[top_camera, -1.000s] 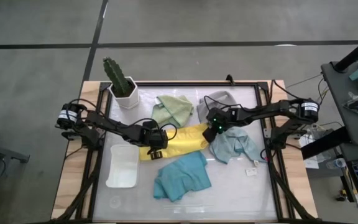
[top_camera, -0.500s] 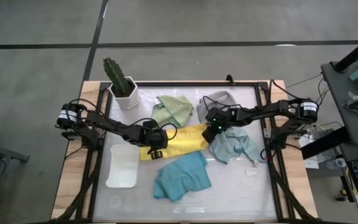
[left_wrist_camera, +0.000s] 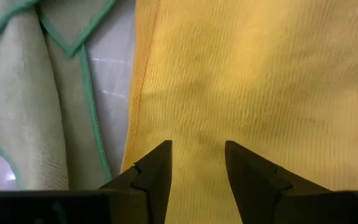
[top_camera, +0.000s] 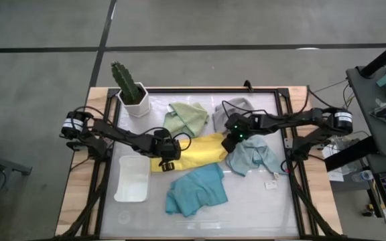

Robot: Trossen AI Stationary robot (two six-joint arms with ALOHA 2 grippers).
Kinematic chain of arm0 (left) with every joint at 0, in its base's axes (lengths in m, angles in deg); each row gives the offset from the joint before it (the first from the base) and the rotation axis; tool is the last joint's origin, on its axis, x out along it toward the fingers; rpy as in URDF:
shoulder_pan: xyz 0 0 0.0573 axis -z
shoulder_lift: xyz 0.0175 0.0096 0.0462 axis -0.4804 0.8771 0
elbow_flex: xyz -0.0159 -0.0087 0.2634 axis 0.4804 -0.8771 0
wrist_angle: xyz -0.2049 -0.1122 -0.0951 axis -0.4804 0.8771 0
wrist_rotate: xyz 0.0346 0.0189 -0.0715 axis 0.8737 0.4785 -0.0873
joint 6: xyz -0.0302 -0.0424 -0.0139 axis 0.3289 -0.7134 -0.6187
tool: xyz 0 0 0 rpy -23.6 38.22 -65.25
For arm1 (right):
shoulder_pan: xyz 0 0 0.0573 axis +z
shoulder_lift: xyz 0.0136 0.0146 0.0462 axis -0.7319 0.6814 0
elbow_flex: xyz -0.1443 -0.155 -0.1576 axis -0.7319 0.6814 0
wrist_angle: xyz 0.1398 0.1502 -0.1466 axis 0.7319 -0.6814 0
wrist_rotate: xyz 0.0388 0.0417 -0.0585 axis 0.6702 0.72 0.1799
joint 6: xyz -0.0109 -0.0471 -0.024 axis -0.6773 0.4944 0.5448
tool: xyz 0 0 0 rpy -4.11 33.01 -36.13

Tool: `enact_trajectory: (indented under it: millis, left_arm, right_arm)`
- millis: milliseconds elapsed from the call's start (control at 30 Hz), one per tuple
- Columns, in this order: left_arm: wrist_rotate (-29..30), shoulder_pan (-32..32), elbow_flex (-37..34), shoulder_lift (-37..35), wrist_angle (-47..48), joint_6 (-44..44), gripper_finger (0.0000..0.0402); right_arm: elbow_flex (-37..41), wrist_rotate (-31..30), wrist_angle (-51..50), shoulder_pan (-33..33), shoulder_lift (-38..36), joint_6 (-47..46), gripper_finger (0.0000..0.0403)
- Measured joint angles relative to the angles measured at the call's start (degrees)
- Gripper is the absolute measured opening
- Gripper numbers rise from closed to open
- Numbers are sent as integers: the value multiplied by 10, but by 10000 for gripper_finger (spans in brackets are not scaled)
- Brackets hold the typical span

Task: Fold microfiber towels
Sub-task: Fold the yellow microfiber towel

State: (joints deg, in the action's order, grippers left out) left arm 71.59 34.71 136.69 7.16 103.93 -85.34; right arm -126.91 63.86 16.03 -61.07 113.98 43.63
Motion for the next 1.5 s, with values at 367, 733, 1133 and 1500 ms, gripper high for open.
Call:
enact_trajectory:
  millis: [367, 733, 1133, 1500]
  left_arm:
    - [17, 0, 7, -80, 161, 13, 134]
    - [14, -24, -62, -127, 141, 11, 134]
    - [15, -42, -71, -119, 122, 10, 134]
    - [14, -41, -24, -124, 158, 15, 134]
  right_arm:
    - [0, -1, -4, 0, -30, 25, 9]
    - [0, -11, 1, 0, -19, 44, 25]
    - [0, -15, 1, 0, -7, 70, 20]
    - [0, -15, 1, 0, -7, 81, 18]
